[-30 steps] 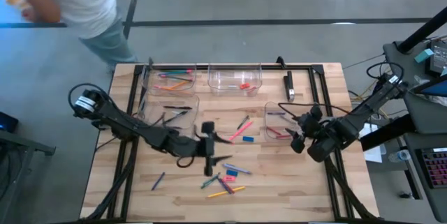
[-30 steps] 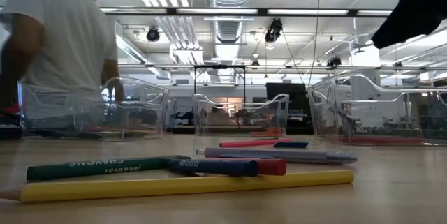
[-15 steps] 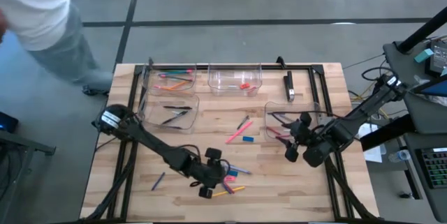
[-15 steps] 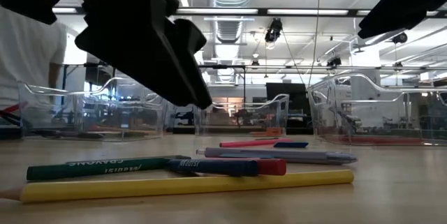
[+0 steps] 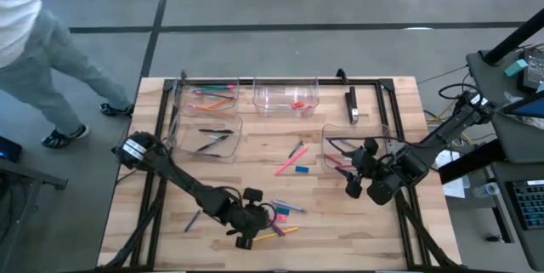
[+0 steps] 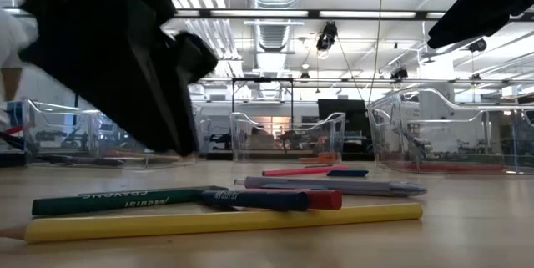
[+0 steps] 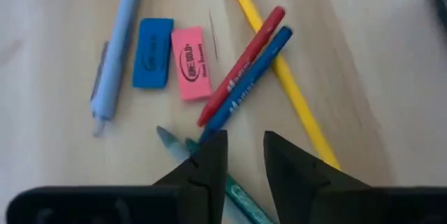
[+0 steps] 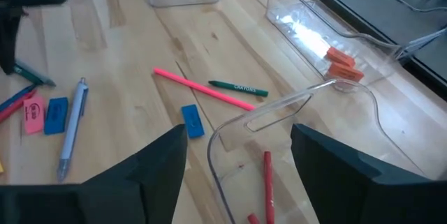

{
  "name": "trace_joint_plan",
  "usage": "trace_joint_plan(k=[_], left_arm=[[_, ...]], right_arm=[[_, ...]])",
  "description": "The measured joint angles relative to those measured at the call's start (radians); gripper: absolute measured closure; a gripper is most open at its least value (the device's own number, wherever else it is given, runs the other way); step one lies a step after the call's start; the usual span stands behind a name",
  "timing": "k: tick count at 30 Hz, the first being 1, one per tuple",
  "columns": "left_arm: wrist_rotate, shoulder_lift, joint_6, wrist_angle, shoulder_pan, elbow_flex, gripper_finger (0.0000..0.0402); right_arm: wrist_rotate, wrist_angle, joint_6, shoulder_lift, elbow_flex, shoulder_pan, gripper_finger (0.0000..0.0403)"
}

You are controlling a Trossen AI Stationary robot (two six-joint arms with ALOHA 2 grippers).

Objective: Sort crayons/erasers/pens/pencils in bins
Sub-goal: Put the gray crayon into the bottom right transparent bin

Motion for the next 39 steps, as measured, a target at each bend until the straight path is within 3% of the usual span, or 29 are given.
trace_joint_plan(k=[6,10,29,39], left_arm=[[-0.001,-0.014,-0.231,-0.196,-0.022,0.047,0.0325],[0.007,-0.014,-0.312,-0.217,-0.037,0.051,0.0325],[-0.028,0.036,-0.394,-0.211,-0.041,0.008,0.0325],[-0.041,-0.005,-0.397,-0.216,-0.039,0.011,0.0325]], right_arm=[[0.000,0.000,0.001,0.001,0.000,0.000,0.0160],[0.000,0.000,0.001,0.001,0.000,0.000,0.0160],[0.000,0.001,0.002,0.001,0.000,0.000,0.0162],[0.000,0.001,0.002,0.001,0.000,0.000,0.0163]])
